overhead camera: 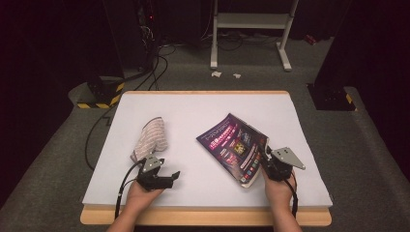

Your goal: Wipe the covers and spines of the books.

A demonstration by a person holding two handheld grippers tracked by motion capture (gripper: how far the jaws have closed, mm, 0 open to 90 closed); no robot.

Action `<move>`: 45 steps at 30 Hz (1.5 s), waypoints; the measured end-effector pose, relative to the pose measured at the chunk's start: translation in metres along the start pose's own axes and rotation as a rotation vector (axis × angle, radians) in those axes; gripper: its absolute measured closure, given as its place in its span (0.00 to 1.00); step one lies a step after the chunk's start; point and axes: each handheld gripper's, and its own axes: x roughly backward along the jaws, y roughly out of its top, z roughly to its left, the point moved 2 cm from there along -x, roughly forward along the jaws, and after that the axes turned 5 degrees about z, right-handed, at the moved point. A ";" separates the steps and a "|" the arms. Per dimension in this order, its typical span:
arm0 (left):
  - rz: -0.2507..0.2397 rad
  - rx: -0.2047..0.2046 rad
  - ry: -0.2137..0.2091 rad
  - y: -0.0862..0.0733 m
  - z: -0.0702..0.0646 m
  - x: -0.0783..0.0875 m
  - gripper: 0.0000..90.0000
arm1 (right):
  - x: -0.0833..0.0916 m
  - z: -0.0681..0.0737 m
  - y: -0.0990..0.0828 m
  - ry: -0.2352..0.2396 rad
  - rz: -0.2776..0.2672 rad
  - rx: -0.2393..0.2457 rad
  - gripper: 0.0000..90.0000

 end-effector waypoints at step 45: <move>0.017 0.005 -0.004 0.001 0.000 -0.001 0.20 | 0.003 -0.043 -0.034 -0.082 0.189 -0.041 0.65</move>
